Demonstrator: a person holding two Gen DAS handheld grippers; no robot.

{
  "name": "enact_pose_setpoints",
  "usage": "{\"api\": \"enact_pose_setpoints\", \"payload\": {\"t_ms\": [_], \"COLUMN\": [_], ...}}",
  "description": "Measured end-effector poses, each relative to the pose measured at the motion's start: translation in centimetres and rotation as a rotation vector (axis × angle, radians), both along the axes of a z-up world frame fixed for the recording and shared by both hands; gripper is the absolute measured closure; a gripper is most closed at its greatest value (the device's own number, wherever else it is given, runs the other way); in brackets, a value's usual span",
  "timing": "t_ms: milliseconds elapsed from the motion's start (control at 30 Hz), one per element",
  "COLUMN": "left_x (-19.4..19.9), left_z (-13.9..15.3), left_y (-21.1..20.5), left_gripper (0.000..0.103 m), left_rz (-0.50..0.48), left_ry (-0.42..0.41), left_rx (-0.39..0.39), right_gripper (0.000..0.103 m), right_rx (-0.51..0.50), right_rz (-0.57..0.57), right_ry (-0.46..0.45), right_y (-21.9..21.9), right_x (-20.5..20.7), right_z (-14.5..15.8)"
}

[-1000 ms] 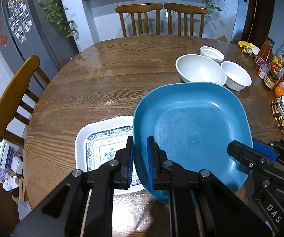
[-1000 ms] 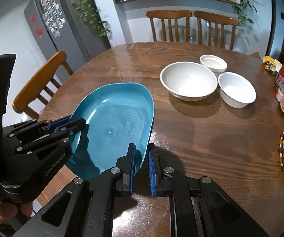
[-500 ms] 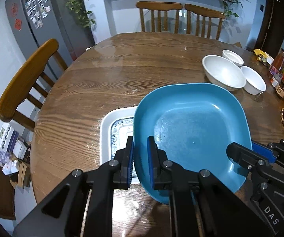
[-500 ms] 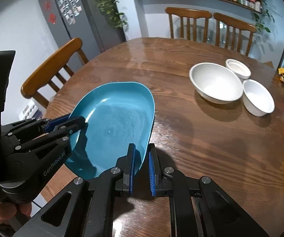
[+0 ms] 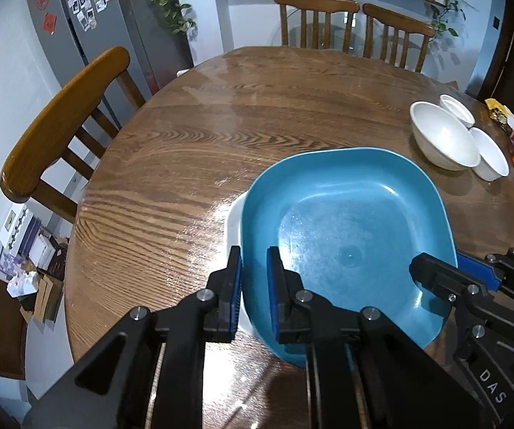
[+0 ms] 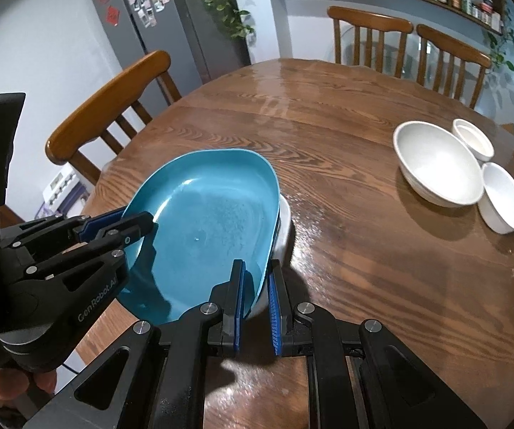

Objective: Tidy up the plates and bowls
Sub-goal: 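Lower the teal plate onto the patterned plate stack and open the left gripper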

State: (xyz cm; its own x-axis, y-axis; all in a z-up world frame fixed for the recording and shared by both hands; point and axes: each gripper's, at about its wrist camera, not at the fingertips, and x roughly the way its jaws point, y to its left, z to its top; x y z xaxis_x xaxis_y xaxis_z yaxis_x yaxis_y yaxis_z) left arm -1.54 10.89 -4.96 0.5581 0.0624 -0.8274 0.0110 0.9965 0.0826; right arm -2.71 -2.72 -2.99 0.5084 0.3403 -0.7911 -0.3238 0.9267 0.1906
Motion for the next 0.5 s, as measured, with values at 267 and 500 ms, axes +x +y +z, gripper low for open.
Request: {"api": "enact_pose_setpoints", "payload": {"t_ms": [267,500], "left_x": [1.3,2.0], "left_z": [-2.9,-4.7], "left_y": [1.3,1.7], "left_gripper": [0.092,0.092], "left_rz": [0.022,0.027], "left_ry": [0.077,0.128], "left_rx": [0.012,0.011], "right_gripper": [0.089,0.089], "right_rx": [-0.017,-0.043], "right_rz": [0.024,0.033], "right_ry": [0.080,0.138], "right_y": [1.4,2.5], "right_x": [1.9,2.9], "right_z": [-2.8,-5.0]}}
